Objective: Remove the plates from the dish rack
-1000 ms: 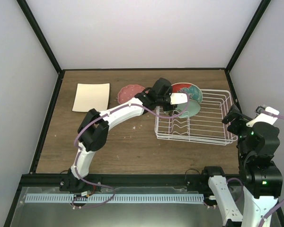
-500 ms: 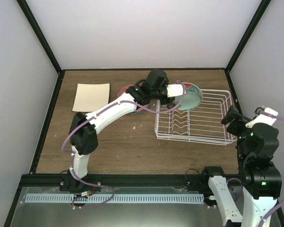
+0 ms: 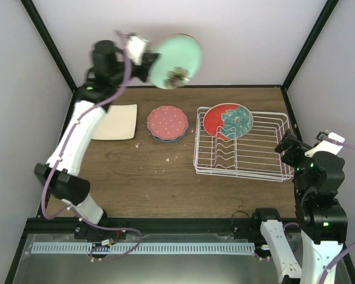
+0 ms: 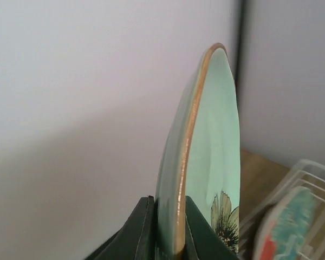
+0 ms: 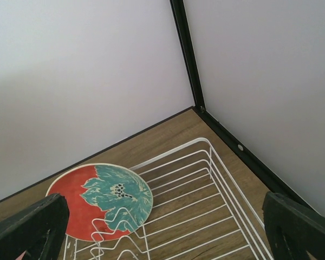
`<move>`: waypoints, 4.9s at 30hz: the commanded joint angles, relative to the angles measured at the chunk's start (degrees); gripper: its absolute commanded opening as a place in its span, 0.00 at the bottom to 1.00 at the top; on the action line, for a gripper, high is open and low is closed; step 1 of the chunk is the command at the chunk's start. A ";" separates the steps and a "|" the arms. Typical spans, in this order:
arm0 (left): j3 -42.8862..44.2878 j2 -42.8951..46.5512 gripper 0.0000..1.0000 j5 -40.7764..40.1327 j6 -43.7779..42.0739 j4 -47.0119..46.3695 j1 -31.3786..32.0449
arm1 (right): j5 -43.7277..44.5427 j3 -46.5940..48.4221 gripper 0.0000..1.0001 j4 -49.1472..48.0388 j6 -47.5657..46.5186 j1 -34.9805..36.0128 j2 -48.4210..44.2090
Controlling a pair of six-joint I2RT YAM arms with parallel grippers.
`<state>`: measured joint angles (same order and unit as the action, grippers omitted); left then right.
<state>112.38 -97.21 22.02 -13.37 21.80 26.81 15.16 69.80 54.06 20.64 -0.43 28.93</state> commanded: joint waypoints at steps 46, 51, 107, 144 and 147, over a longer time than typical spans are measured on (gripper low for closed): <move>-74.70 25.35 0.04 14.61 32.60 11.36 -57.71 | 0.74 -5.90 1.00 -7.58 -0.15 0.70 1.77; -74.81 24.36 0.04 12.53 31.25 13.47 -57.61 | 1.02 -5.99 1.00 -7.26 0.06 0.69 1.41; 4.52 -17.98 0.91 21.02 6.29 2.28 -8.77 | -2.02 -0.31 1.00 -0.99 2.21 0.65 1.36; 18.67 -41.96 0.33 6.07 -22.06 -2.27 11.90 | -5.67 2.64 1.00 6.87 3.19 0.69 0.01; 18.24 -41.57 0.19 6.50 -21.62 -2.38 12.38 | -5.42 2.47 1.00 6.68 2.92 0.69 0.29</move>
<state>130.21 -138.06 28.08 -35.46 21.54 38.41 9.02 70.74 61.06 24.25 -0.43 28.56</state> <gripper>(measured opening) 0.255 0.998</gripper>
